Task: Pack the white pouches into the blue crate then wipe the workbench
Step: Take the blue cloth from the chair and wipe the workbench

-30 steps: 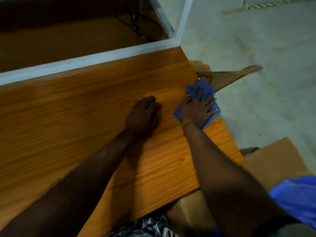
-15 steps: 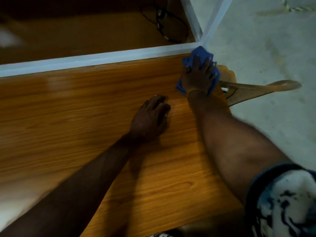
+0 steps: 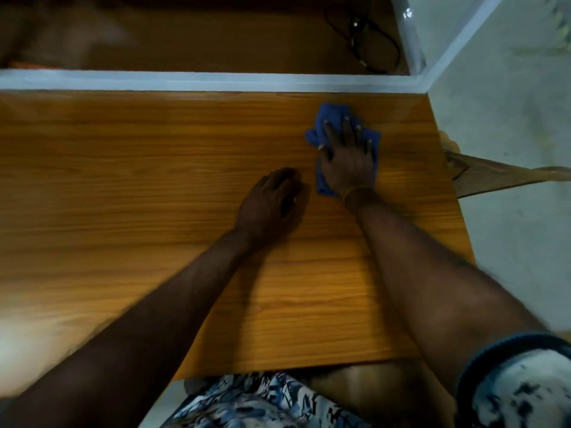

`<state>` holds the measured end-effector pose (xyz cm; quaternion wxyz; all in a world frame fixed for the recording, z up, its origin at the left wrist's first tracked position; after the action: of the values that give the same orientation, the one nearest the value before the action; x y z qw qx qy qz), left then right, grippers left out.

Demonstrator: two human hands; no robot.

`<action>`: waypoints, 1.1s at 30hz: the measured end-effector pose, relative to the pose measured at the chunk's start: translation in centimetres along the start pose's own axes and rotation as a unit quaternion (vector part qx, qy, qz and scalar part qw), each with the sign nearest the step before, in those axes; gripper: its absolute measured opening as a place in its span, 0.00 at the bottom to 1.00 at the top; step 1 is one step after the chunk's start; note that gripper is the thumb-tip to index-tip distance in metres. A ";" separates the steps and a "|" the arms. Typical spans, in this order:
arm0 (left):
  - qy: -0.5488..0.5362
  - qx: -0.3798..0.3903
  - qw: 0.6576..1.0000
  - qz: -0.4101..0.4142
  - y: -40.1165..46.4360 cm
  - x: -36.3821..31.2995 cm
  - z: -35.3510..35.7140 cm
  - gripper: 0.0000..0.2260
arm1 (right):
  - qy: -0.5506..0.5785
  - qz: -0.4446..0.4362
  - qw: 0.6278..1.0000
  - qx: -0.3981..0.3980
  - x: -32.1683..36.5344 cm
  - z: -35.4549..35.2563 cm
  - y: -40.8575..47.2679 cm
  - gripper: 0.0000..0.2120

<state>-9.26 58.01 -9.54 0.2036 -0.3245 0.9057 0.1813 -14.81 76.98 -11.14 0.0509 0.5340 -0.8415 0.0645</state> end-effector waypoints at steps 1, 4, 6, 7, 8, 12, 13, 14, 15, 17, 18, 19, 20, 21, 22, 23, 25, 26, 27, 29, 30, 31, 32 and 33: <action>0.002 -0.006 1.000 -0.010 -1.3 0.3 -0.5 0.20 | 0.002 -0.008 1.000 0.003 0.9 0.1 -1.4 0.27; 0.014 -0.016 0.999 -0.025 -5.6 1.4 -2.0 0.19 | 0.021 -0.034 0.999 0.012 3.2 0.5 -5.7 0.27; 0.031 -0.011 0.998 -0.046 -8.7 1.9 -3.0 0.20 | 0.032 -0.033 0.998 0.031 4.8 1.0 -8.7 0.27; 0.035 -0.013 0.998 -0.058 -10.2 2.1 -3.5 0.20 | 0.034 -0.029 0.998 0.041 5.6 1.3 -10.3 0.27; 0.034 -0.021 0.997 -0.067 -11.7 2.1 -4.1 0.20 | 0.033 -0.026 0.998 0.049 6.4 1.5 -11.9 0.27; 0.017 -0.064 0.994 -0.091 -18.0 2.3 -6.2 0.15 | 0.015 -0.020 0.999 0.044 9.6 2.3 -18.5 0.28; 0.014 -0.076 0.992 -0.096 -19.7 2.3 -6.7 0.14 | 0.010 -0.019 0.999 0.038 10.3 2.4 -20.0 0.28; 0.012 -0.088 0.991 -0.104 -21.3 2.2 -7.2 0.13 | 0.006 -0.019 0.999 0.035 11.0 2.6 -21.5 0.28; 0.012 -0.100 0.988 -0.113 -22.9 2.1 -7.7 0.13 | 0.004 -0.021 0.999 0.035 11.8 2.8 -23.1 0.28; 0.012 -0.122 0.985 -0.124 -26.1 2.0 -8.6 0.12 | 0.007 -0.026 0.999 0.028 13.6 3.1 -26.2 0.28; 0.011 -0.128 0.984 -0.126 -27.5 2.0 -9.0 0.11 | 0.008 -0.030 0.999 0.025 14.6 3.3 -27.7 0.28; 0.011 -0.132 0.983 -0.128 -28.9 2.1 -9.4 0.11 | 0.009 -0.034 0.999 0.024 15.6 3.5 -29.3 0.28; 0.010 -0.134 0.982 -0.133 -30.2 2.4 -9.8 0.11 | 0.012 -0.039 0.999 0.026 16.7 3.9 -30.8 0.28; 0.009 -0.136 0.981 -0.140 -31.5 2.8 -10.1 0.11 | 0.017 -0.042 0.999 0.029 17.8 4.3 -32.1 0.28; 0.008 -0.137 0.979 -0.148 -32.8 3.3 -10.5 0.11 | 0.022 -0.045 0.998 0.033 19.0 4.6 -33.3 0.27; 0.007 -0.138 0.978 -0.156 -34.1 3.7 -11.0 0.11 | 0.025 -0.047 0.998 0.037 20.1 4.8 -34.2 0.27; 0.009 -0.140 0.976 -0.169 -36.9 4.7 -11.9 0.12 | 0.033 -0.052 0.997 0.047 22.3 5.2 -35.8 0.27; 0.013 -0.143 0.974 -0.175 -38.2 5.1 -12.4 0.13 | 0.036 -0.055 0.996 0.053 23.4 5.4 -36.4 0.27; 0.017 -0.147 0.972 -0.182 -39.6 5.6 -13.0 0.13 | 0.039 -0.059 0.996 0.058 24.3 5.6 -37.0 0.27; 0.020 -0.160 0.967 -0.198 -42.2 6.7 -14.0 0.13 | 0.045 -0.068 0.994 0.066 26.1 5.8 -38.0 0.27; 0.021 -0.165 0.964 -0.207 -43.3 7.3 -14.5 0.13 | 0.047 -0.072 0.994 0.071 27.0 5.9 -38.4 0.27; 0.021 -0.169 0.962 -0.214 -44.4 7.9 -15.1 0.13 | 0.048 -0.075 0.993 0.075 27.9 6.0 -38.8 0.27; 0.022 -0.174 0.959 -0.220 -45.4 8.4 -15.7 0.13 | 0.049 -0.078 0.993 0.078 28.9 6.1 -39.1 0.27; 0.023 -0.179 0.957 -0.228 -46.4 8.9 -16.2 0.14 | 0.050 -0.082 0.992 0.081 29.8 6.2 -39.4 0.27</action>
<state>11.03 12.40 -9.14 0.1574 -0.5577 0.7648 0.2815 8.13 32.73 -10.53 0.0542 0.5993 -0.7835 0.1549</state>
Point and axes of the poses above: each hand's wrist, its own y-axis towards the middle knuckle, its own z-axis out of the palm, x = y × z, the point moved 6 cm from there along y, towards the middle knuckle, and after that the axes turned 14 degrees about z, right-handed, at the moved point
